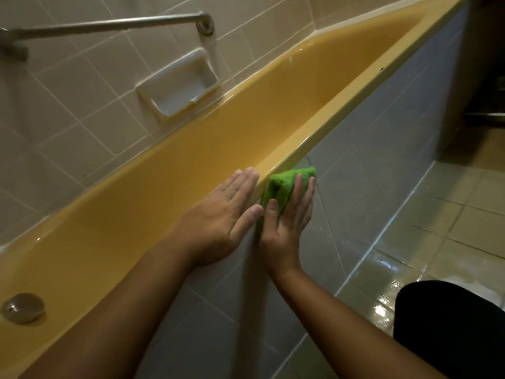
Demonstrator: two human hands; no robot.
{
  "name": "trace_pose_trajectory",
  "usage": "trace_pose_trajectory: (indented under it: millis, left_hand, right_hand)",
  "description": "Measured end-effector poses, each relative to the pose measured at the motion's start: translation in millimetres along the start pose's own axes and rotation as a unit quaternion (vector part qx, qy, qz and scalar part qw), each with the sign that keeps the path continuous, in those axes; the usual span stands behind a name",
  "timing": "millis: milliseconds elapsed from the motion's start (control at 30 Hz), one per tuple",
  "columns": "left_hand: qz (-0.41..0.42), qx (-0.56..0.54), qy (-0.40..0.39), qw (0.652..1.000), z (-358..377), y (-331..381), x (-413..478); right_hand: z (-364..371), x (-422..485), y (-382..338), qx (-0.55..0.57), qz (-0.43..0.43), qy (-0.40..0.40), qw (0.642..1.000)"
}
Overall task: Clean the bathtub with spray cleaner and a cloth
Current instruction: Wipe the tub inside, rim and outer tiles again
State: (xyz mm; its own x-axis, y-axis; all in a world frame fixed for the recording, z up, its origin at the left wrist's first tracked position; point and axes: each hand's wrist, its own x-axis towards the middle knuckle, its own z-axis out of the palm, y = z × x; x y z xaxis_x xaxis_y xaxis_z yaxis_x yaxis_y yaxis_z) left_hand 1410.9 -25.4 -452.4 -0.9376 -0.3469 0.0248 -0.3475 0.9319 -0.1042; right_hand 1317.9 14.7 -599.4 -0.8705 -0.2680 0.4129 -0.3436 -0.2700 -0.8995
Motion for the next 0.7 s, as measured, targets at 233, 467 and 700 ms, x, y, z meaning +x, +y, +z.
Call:
trace_pose_trajectory:
  millis: [233, 467, 700]
  left_hand:
    - [-0.024, 0.014, -0.005, 1.000, -2, 9, 14]
    - [-0.032, 0.030, -0.005, 0.999, 0, 11, 31]
    - [-0.022, 0.032, 0.003, 0.999, 3, 8, 38]
  right_hand:
    - [-24, -6, 101, -0.015, 0.167, 0.040, 0.985]
    - [-51, -29, 214, -0.018, 0.423, 0.043, 0.905]
    - [-61, -45, 264, 0.007, 0.523, 0.104, 0.846]
